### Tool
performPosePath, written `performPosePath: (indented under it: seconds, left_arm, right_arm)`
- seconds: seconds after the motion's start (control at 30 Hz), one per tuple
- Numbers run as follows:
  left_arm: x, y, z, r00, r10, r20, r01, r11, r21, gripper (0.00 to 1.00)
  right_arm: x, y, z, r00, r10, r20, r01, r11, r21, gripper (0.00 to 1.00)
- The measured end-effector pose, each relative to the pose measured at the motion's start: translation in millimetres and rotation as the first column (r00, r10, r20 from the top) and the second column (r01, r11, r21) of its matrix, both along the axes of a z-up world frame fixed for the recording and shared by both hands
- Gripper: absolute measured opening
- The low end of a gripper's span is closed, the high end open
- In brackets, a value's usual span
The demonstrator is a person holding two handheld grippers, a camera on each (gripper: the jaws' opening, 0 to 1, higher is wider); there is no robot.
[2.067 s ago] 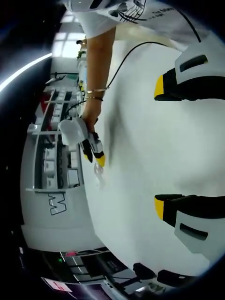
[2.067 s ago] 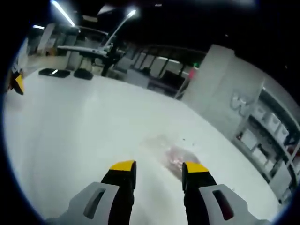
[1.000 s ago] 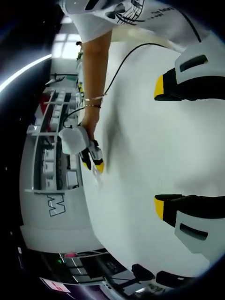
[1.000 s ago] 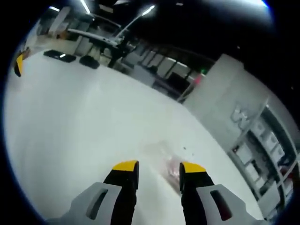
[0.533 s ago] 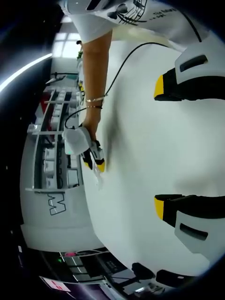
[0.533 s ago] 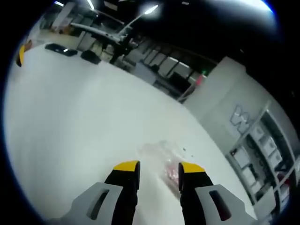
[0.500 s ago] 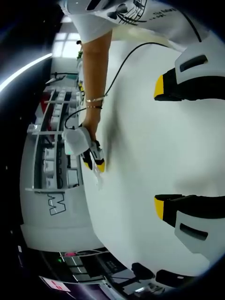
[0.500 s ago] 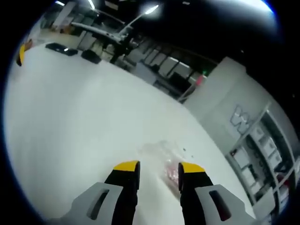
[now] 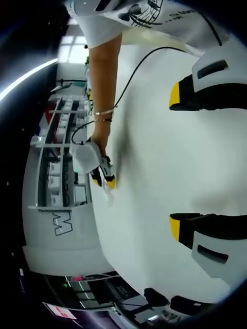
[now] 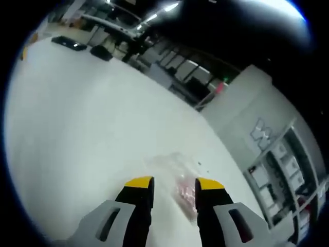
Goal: Open the resealable bag by pulling the two sides of the seal apart until the entire bag opening is separated and visibly accessible.
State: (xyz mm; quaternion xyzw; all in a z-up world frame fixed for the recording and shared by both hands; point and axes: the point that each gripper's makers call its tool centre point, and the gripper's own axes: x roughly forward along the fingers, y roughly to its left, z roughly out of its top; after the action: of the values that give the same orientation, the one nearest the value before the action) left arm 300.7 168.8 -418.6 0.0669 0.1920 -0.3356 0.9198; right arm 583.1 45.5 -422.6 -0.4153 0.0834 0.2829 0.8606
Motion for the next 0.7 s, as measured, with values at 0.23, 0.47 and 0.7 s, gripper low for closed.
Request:
performPosePath:
  seconds: [0.23, 0.47, 0.7]
  left_arm:
    - [0.4, 2.0, 0.3, 1.0, 0.005, 0.001, -0.005, 1.0, -0.001, 0.81]
    - [0.8, 3.5, 0.0, 1.0, 0.009, 0.0, -0.009, 1.0, 0.001, 0.81]
    - [1.0, 3.0, 1.9, 1.0, 0.006, 0.004, -0.006, 1.0, 0.002, 0.81]
  right_arm:
    - [5.1, 3.5, -2.9, 1.0, 0.004, 0.007, -0.004, 1.0, -0.016, 0.3]
    - [6.7, 3.6, -1.1, 1.0, 0.006, 0.012, -0.006, 1.0, -0.011, 0.3]
    - [7.6, 4.0, 1.6, 1.0, 0.008, 0.018, -0.008, 1.0, -0.02, 0.3]
